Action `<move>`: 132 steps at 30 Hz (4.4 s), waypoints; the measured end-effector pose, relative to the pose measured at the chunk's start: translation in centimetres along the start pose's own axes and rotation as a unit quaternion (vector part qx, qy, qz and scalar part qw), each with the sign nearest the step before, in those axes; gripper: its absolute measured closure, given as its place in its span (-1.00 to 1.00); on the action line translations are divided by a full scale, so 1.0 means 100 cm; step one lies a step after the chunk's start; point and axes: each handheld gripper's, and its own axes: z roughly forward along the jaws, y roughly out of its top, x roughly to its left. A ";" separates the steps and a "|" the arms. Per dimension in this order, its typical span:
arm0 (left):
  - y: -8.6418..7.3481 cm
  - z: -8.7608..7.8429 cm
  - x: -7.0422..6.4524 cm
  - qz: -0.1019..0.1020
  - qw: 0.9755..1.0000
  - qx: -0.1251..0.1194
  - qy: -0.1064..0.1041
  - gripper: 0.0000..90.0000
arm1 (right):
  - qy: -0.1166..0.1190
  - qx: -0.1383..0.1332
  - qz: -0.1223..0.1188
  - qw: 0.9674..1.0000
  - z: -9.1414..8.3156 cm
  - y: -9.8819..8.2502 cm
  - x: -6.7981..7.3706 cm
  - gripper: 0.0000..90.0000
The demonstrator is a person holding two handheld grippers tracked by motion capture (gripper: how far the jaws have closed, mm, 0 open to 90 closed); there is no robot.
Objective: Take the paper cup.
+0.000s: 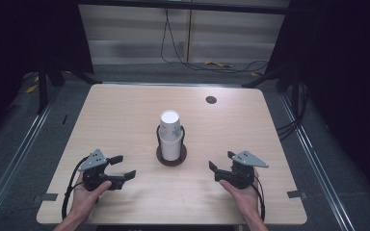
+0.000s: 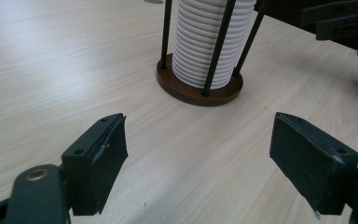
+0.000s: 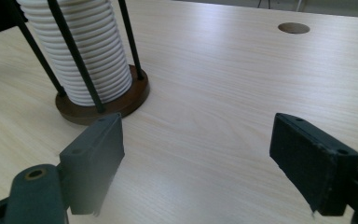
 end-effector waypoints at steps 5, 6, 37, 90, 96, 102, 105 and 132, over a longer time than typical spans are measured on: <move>0.001 0.001 0.000 -0.002 1.000 -0.001 0.004 -0.65 | 0.010 0.000 0.004 1.000 -0.001 0.000 0.000 -0.58; 0.001 0.001 0.000 -0.002 1.000 -0.001 0.004 -0.65 | 0.010 0.000 0.004 1.000 -0.001 0.000 0.000 -0.58; 0.002 -0.003 -0.003 0.004 1.000 0.001 -0.008 -0.65 | 0.076 -0.008 -0.014 0.997 -0.007 0.015 0.017 -0.52; -0.002 0.002 -0.003 0.006 0.999 0.018 -0.027 -0.65 | 0.184 -0.017 -0.023 0.983 0.046 0.108 0.042 -0.49; -0.002 0.002 -0.003 0.004 0.999 0.017 -0.029 -0.65 | 0.188 -0.011 -0.037 0.981 0.051 0.120 0.046 -0.47; -0.003 0.002 -0.003 0.003 0.999 0.015 -0.028 -0.65 | 0.190 -0.003 -0.045 0.981 0.055 0.130 0.047 -0.46; -0.003 0.002 -0.002 0.003 1.000 0.015 -0.027 -0.65 | 0.190 0.001 -0.052 0.981 0.058 0.136 0.050 -0.47; -0.004 0.006 -0.001 0.005 0.999 0.023 -0.028 -0.65 | 0.195 0.037 -0.071 0.977 0.087 0.160 0.061 -0.53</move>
